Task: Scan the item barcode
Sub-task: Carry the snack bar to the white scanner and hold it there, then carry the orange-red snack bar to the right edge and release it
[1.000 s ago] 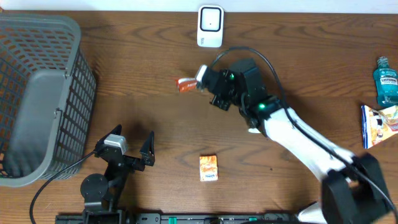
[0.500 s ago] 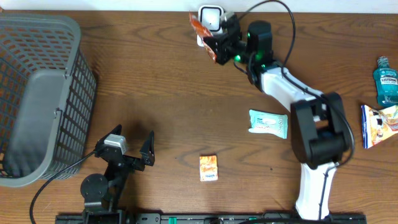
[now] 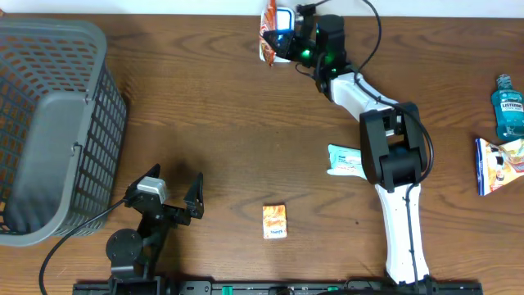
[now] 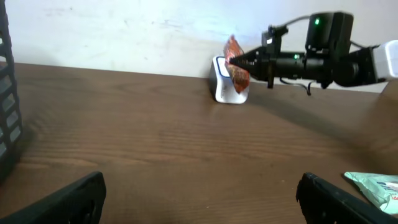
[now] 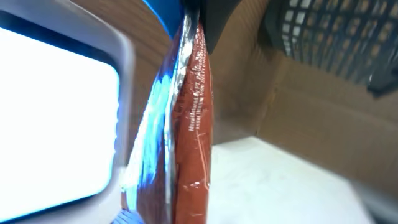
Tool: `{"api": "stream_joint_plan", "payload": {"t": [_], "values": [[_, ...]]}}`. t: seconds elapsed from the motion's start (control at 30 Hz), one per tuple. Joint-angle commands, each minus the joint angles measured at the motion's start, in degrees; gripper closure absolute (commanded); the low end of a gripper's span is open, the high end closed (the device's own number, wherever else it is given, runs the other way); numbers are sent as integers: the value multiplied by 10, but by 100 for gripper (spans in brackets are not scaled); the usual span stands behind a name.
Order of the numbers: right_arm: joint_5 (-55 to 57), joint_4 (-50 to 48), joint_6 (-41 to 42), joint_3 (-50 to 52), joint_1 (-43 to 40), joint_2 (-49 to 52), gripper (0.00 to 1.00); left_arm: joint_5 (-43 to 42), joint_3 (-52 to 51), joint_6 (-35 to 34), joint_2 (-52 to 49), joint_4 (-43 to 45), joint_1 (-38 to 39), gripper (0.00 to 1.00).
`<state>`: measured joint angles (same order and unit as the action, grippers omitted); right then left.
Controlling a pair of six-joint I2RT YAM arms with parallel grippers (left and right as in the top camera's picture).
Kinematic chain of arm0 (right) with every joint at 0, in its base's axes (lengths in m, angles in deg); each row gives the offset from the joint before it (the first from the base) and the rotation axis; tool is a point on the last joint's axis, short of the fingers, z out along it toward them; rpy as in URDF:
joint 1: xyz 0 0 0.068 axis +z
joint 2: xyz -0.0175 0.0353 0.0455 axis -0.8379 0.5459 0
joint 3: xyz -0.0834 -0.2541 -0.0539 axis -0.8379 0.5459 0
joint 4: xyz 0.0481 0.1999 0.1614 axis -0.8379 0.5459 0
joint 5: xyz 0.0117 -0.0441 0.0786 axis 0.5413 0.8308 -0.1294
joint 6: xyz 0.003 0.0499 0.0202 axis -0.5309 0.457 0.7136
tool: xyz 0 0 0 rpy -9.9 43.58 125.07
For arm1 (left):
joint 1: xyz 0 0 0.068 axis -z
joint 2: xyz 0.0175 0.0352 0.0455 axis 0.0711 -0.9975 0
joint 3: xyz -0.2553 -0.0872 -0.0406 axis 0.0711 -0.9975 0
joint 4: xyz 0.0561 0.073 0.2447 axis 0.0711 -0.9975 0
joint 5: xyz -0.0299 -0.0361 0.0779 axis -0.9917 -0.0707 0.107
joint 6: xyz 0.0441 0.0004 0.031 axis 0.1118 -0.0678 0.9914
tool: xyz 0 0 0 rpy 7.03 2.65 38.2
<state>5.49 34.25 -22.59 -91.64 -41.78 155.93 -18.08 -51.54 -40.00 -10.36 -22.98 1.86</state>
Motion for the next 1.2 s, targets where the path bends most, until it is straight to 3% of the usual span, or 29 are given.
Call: {"api": "stream_joint_plan", "payload": {"t": [0.0, 0.43, 0.53, 0.63, 0.83, 1.0, 1.17], "values": [[15, 6, 49, -13, -6, 13, 99, -10, -16, -1, 2, -9, -1, 2], [-3, 30, -23, -13, -5, 9, 99, -10, -16, -1, 2, -9, -1, 2], [-4, 76, -71, -13, -5, -6, 99, -10, -16, -1, 2, -9, -1, 2], [30, 186, -168, -13, -7, -56, 99, -9, -16, -1, 2, -9, -1, 2], [249, 435, -300, -13, -12, -180, 99, -9, -16, -1, 2, -9, -1, 2], [547, 623, -299, -12, -34, -264, 99, -10, -16, -1, 2, -9, -1, 2], [662, 720, -299, -9, -82, -271, 99, -9, -16, -1, 2, -9, -1, 2]]}}
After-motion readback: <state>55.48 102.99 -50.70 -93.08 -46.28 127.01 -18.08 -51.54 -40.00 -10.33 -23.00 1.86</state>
